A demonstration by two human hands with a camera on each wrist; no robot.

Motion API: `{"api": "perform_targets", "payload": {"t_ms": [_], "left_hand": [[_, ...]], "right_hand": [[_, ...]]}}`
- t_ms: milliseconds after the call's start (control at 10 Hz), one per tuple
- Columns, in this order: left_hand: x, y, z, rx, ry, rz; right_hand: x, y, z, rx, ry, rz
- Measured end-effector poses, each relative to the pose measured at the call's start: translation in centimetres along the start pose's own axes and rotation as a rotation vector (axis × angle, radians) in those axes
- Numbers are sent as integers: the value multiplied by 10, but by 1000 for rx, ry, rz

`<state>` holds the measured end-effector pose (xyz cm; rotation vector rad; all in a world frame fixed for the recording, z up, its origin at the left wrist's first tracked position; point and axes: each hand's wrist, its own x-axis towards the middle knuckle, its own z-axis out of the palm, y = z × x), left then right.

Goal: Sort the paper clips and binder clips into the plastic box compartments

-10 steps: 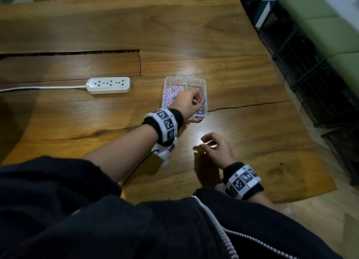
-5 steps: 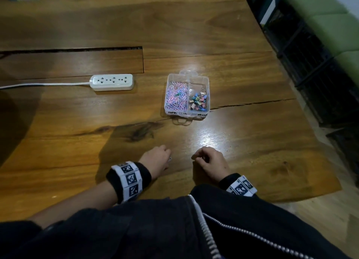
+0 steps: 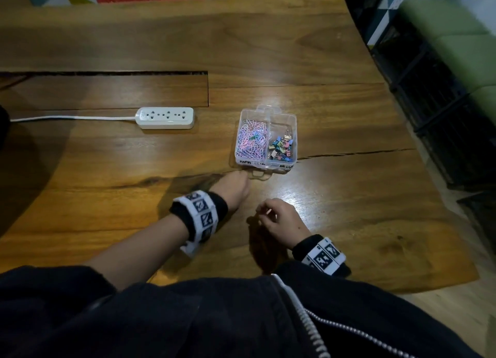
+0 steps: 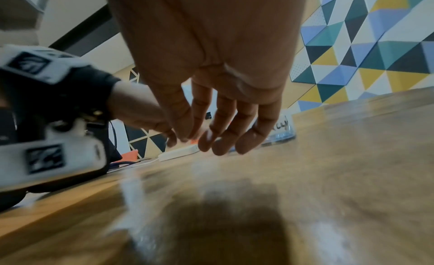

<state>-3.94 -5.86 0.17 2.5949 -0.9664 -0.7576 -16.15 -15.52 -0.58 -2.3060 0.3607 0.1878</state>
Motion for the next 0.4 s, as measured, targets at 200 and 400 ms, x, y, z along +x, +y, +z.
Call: {"api": "perform_targets", "payload": {"t_ms": [200,400], "left_hand": [[58,26,-64,-397,251,-82],[42,25,-61,-156,195,18]], "right_hand": [[-2,-3,-16,25,4,14],[-25,8,-47,216,189,22]]}}
